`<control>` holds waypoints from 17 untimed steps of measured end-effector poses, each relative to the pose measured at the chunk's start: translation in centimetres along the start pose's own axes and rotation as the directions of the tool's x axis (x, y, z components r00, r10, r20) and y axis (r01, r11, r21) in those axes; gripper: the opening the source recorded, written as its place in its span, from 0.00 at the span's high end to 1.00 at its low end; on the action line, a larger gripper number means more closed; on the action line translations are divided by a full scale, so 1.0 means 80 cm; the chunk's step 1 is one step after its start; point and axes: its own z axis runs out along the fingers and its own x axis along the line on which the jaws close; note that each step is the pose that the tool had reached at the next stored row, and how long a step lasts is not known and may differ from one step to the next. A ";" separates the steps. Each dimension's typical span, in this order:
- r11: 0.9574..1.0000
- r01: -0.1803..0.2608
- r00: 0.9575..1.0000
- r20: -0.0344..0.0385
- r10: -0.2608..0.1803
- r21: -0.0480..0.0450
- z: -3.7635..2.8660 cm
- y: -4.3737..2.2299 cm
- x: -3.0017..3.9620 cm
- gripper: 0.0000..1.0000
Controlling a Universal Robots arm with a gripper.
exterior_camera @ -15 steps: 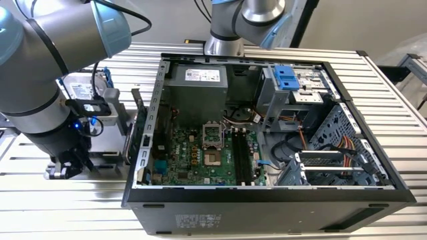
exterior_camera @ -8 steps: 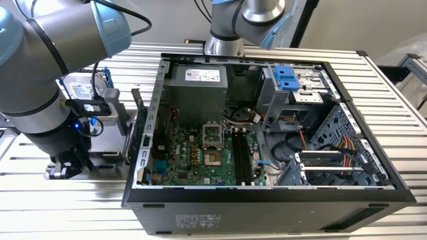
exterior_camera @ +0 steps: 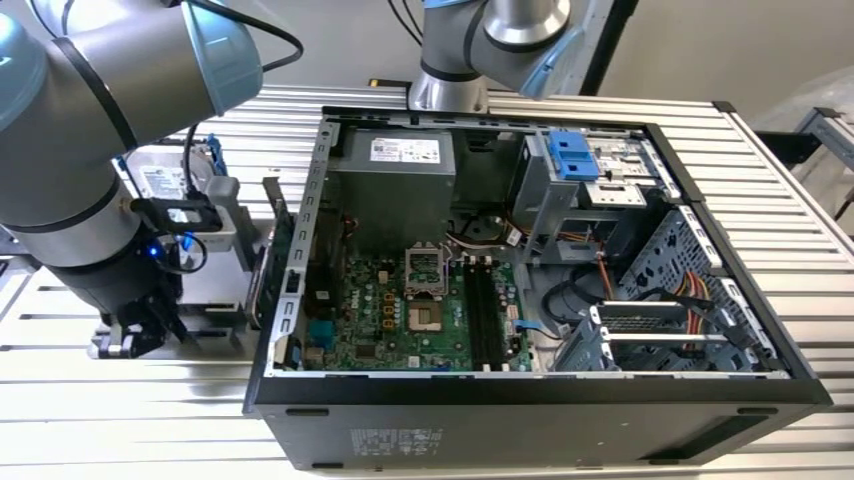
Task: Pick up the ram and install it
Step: 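Pick up the ram and move it above insertion slot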
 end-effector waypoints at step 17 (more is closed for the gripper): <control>1.000 0.000 1.000 0.000 0.000 0.000 -0.0129 0.0001 -0.0005 1.00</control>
